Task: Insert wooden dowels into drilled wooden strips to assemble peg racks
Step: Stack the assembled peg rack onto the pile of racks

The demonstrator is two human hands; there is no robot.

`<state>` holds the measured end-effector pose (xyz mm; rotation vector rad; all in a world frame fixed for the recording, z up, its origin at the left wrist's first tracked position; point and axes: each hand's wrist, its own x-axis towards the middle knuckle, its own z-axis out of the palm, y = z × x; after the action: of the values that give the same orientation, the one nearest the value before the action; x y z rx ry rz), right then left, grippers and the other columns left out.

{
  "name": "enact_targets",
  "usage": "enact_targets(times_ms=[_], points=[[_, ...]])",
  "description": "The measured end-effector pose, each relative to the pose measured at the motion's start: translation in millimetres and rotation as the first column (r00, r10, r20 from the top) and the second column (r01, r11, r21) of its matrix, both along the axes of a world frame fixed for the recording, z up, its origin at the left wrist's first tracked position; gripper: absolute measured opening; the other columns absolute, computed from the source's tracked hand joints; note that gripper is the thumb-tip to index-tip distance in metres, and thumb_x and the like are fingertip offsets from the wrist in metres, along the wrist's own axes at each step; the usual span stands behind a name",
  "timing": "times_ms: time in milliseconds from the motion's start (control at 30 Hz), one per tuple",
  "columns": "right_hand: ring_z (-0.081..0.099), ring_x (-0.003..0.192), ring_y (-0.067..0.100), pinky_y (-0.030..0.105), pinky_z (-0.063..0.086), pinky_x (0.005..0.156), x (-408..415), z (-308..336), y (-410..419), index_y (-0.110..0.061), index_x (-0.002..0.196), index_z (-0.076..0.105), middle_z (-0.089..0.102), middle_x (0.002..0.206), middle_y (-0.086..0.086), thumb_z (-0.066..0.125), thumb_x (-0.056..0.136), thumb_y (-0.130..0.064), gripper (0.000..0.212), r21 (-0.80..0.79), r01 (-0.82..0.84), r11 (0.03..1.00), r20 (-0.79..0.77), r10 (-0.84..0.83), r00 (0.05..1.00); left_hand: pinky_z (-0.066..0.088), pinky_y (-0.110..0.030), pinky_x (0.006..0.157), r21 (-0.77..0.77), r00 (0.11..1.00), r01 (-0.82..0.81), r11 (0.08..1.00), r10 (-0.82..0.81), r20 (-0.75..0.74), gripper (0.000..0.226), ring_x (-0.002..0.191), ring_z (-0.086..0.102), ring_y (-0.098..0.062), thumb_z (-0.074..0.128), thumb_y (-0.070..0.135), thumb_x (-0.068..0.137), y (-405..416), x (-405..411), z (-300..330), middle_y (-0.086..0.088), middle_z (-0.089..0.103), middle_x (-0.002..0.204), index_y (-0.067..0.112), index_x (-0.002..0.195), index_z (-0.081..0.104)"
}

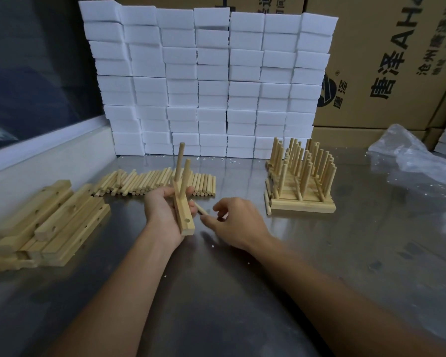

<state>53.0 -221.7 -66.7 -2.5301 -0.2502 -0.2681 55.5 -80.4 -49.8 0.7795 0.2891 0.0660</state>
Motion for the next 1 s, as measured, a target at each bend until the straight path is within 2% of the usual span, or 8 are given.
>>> enact_targets(times_ms=[167, 300, 467, 533, 667, 767, 900, 1000], points=[[0.062, 0.087, 0.015, 0.033, 0.054, 0.074, 2.6, -3.8, 3.4, -0.023, 0.093, 0.075, 0.068, 0.095, -0.004, 0.069, 0.087, -0.038, 0.017, -0.019, 0.035, 0.999, 0.016, -0.035, 0.999, 0.047, -0.021, 0.043, -0.013, 0.999, 0.011, 1.000, -0.010, 0.045, 0.019, 0.047, 0.053, -0.014, 0.044, 0.011, 0.098, -2.3, 0.6, 4.0, -0.018, 0.071, 0.092, -0.001, 0.102, 0.059], [0.063, 0.074, 0.011, 0.027, 0.051, 0.064, 3.0, -4.8, -7.3, -0.023, 0.081, 0.069, 0.068, 0.078, -0.008, 0.069, 0.085, -0.030, 0.008, 0.189, 0.084, 0.978, 0.013, -0.088, 0.996, 0.043, -0.021, 0.039, 0.027, 0.999, -0.022, 0.999, 0.021, 0.028, 0.022, 0.042, 0.048, -0.012, 0.040, 0.012, 0.099, -3.2, 2.2, 3.9, -0.017, 0.073, 0.096, 0.001, 0.100, 0.059], [0.064, 0.066, 0.007, 0.021, 0.054, 0.061, 2.0, -0.1, -24.0, -0.013, 0.086, 0.073, 0.074, 0.080, 0.003, 0.075, 0.084, -0.016, 0.004, 0.715, 0.097, 0.692, -0.109, -0.026, 0.994, 0.039, -0.019, 0.036, 0.119, 0.998, -0.054, 0.991, 0.057, -0.022, 0.024, 0.043, 0.044, -0.010, 0.040, 0.012, 0.099, -2.8, 3.7, 0.0, -0.011, 0.074, 0.104, 0.010, 0.093, 0.064], [0.061, 0.060, 0.005, 0.016, 0.047, 0.055, 1.3, 2.5, -28.0, -0.009, 0.088, 0.074, 0.073, 0.074, 0.002, 0.077, 0.082, -0.012, 0.008, 0.831, 0.116, 0.544, -0.143, 0.007, 0.990, 0.038, -0.019, 0.036, 0.126, 0.998, -0.046, 0.991, 0.050, -0.030, 0.024, 0.042, 0.044, -0.010, 0.040, 0.012, 0.098, -3.8, 3.9, -0.7, -0.009, 0.075, 0.103, 0.010, 0.097, 0.063], [0.057, 0.062, 0.007, 0.023, 0.047, 0.062, 2.7, 5.6, -34.0, -0.010, 0.089, 0.076, 0.067, 0.068, -0.004, 0.079, 0.082, -0.016, 0.009, 0.934, 0.141, 0.328, -0.169, 0.059, 0.984, 0.038, -0.018, 0.036, 0.147, 0.999, -0.012, 0.989, 0.016, -0.028, 0.023, 0.039, 0.044, -0.011, 0.039, 0.014, 0.099, -3.3, 4.1, -1.7, -0.007, 0.076, 0.102, 0.009, 0.104, 0.062], [0.066, 0.070, 0.006, 0.023, 0.050, 0.068, 3.9, 6.8, -35.7, -0.016, 0.091, 0.076, 0.072, 0.076, -0.007, 0.078, 0.084, -0.029, 0.015, 0.947, 0.132, 0.294, -0.154, 0.053, 0.987, 0.038, -0.018, 0.036, 0.161, 0.999, -0.012, 0.987, 0.019, -0.039, 0.023, 0.040, 0.043, -0.012, 0.040, 0.016, 0.099, -2.3, 4.6, -2.6, -0.007, 0.076, 0.103, 0.008, 0.107, 0.061], [0.072, 0.094, 0.015, 0.028, 0.049, 0.081, 3.0, 10.8, -36.8, -0.017, 0.102, 0.070, 0.077, 0.094, 0.000, 0.062, 0.097, -0.023, 0.011, 0.956, 0.112, 0.273, -0.149, 0.118, 0.982, 0.037, -0.018, 0.036, 0.182, 0.999, -0.016, 0.983, 0.024, -0.042, 0.022, 0.037, 0.042, -0.012, 0.040, 0.015, 0.100, -3.5, 3.9, -3.2, -0.008, 0.075, 0.102, 0.009, 0.102, 0.061], [0.066, 0.073, 0.015, 0.031, 0.052, 0.070, -0.4, 14.5, -34.6, -0.018, 0.109, 0.069, 0.067, 0.074, -0.002, 0.051, 0.103, -0.024, 0.019, 0.968, 0.124, 0.216, -0.162, 0.166, 0.973, 0.037, -0.017, 0.036, 0.192, 0.999, -0.025, 0.981, 0.033, -0.039, 0.021, 0.036, 0.042, -0.011, 0.041, 0.015, 0.100, -6.1, 2.8, -2.9, -0.008, 0.076, 0.098, 0.010, 0.098, 0.062]])
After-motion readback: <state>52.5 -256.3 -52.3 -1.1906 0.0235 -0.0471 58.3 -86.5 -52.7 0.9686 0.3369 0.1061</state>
